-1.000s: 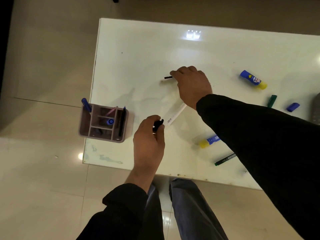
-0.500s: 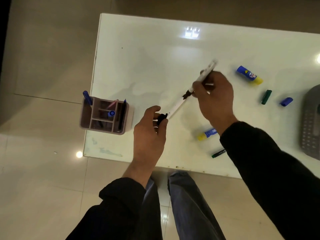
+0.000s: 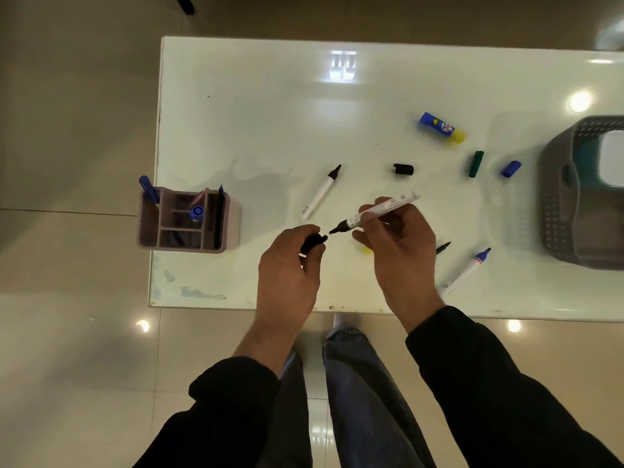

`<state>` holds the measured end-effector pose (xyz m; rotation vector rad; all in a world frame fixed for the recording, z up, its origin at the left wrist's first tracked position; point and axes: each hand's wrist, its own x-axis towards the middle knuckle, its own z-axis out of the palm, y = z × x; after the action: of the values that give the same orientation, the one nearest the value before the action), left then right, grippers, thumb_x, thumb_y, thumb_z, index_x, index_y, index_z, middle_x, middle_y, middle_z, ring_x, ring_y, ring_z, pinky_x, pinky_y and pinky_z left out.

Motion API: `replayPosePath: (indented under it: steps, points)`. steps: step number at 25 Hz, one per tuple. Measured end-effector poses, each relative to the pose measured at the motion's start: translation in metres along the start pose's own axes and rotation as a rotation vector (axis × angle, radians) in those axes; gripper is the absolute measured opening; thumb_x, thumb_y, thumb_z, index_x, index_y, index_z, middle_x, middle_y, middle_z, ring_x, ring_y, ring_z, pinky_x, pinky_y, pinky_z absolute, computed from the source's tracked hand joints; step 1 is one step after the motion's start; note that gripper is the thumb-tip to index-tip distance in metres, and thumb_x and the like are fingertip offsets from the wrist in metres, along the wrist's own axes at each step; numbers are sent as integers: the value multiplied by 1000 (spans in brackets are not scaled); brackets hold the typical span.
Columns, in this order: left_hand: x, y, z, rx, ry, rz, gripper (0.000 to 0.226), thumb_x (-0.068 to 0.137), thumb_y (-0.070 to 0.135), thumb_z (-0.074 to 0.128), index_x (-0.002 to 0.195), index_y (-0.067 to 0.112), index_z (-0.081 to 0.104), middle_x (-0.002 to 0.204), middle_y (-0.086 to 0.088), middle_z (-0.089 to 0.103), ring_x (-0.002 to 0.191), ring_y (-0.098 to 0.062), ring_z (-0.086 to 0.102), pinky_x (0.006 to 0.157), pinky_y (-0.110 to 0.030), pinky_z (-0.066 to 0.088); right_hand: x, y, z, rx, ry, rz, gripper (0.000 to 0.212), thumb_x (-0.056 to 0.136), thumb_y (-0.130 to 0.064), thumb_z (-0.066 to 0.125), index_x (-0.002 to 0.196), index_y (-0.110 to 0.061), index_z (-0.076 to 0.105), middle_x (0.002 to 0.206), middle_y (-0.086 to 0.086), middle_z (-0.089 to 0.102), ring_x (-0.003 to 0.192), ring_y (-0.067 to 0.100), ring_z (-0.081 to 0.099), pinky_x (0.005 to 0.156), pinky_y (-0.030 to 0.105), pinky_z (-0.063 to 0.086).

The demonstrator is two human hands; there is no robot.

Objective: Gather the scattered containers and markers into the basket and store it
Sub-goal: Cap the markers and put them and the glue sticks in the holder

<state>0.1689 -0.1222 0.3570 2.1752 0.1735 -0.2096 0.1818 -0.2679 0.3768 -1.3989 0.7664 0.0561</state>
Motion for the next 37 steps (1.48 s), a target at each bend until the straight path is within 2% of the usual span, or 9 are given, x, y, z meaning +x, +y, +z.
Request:
replayPosePath:
  steps: [2, 8, 15, 21, 25, 29, 30, 32, 37]
  points:
    - [-3, -1, -6, -2, -4, -1, 24, 92, 14, 65, 116, 12, 67, 107, 2, 69, 94, -10, 64, 84, -31, 56, -4, -4, 3, 81, 24, 6, 20, 95, -5, 65, 114, -1, 61, 104, 12, 73, 97, 23, 73, 82, 37, 60]
    - [-10, -2, -29, 6, -3, 63, 22, 91, 10, 66, 112, 12, 68, 101, 0, 70, 88, -14, 64, 82, -35, 55, -30, 5, 34, -173, -94, -7, 9, 95, -17, 68, 99, -24, 64, 97, -2, 76, 95, 15, 72, 92, 46, 57]
    - [-7, -14, -75, 55, 46, -2, 24, 87, 2, 67, 108, 11, 72, 96, -1, 74, 87, -15, 67, 85, -33, 54, -54, 8, 78, -145, -141, -4, 14, 96, -13, 66, 109, -9, 65, 96, 2, 75, 91, 17, 73, 85, 37, 61]
    - [-8, -38, -112, 66, 62, -105, 27, 90, 6, 65, 115, 13, 71, 102, 1, 74, 92, -9, 68, 91, -26, 52, -70, 15, 123, -114, -190, 38, 14, 95, -11, 68, 107, -8, 64, 96, 6, 75, 90, 19, 74, 83, 39, 61]
    - [-11, -51, -125, 0, 104, -97, 24, 93, 12, 62, 115, 17, 70, 96, 4, 73, 84, -5, 66, 78, -16, 52, -80, 22, 154, -393, -275, -30, 9, 94, -18, 68, 103, -21, 69, 92, -8, 74, 87, 3, 71, 84, 28, 58]
    - [-6, -64, -148, 6, 100, -94, 29, 91, 29, 67, 119, 24, 65, 102, 13, 67, 81, -4, 63, 69, -24, 54, -76, 3, 179, -638, -330, -230, 23, 98, -19, 61, 116, -31, 68, 95, -13, 68, 85, 4, 65, 73, 9, 47]
    - [-6, -71, -157, 41, 113, -115, 31, 89, 33, 69, 119, 26, 63, 102, 14, 66, 79, -4, 62, 67, -25, 53, -74, -3, 180, -736, -353, -303, 28, 99, -19, 58, 124, -30, 66, 95, -8, 64, 83, 9, 62, 70, 10, 44]
    - [-8, -86, -176, 90, 169, -184, 31, 89, 31, 70, 118, 25, 62, 98, 12, 66, 74, -4, 62, 68, -27, 53, -67, -14, 180, -989, -416, -470, 34, 99, -20, 57, 132, -27, 62, 93, 0, 55, 81, 17, 55, 70, 23, 41]
    - [-20, -121, -198, 148, 201, -290, 29, 92, 21, 63, 120, 16, 62, 96, 8, 69, 65, -2, 59, 68, -23, 49, -61, -14, 189, -1248, -498, -642, 17, 89, -16, 68, 106, -17, 67, 97, 4, 65, 88, 25, 60, 81, 40, 50]
